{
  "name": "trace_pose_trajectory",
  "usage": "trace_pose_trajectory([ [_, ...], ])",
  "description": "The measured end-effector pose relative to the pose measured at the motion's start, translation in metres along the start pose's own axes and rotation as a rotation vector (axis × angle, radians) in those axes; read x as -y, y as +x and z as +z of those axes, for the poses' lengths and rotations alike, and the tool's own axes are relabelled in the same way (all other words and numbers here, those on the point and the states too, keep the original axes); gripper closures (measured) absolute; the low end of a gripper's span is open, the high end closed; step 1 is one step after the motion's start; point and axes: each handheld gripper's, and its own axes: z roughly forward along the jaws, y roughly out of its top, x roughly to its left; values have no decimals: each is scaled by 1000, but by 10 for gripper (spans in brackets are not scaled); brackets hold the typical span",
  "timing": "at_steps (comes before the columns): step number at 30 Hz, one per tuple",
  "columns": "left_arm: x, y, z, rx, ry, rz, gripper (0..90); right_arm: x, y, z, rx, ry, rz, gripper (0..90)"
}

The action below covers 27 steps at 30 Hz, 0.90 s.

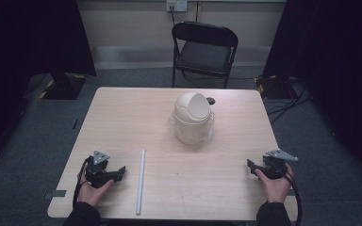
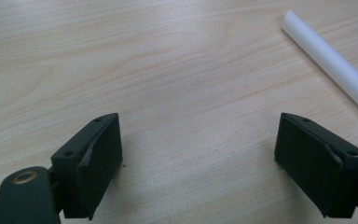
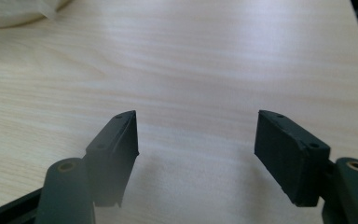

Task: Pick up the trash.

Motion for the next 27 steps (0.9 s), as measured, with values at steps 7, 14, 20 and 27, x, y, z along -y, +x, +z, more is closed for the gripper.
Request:
trace_pose_trajectory([
  [7, 0, 0, 0, 0, 0, 0, 146, -23, 5, -25, -72, -145, -72, 239],
  [14, 0, 0, 0, -1, 0, 0, 145, -43, 16, -42, -137, -252, -104, 225],
  [20, 0, 0, 0, 0, 0, 0, 144, -64, 30, -49, -188, -293, -145, 227],
  [27, 0, 0, 0, -1, 0, 0, 144, -105, 53, -52, -264, -349, -196, 220],
])
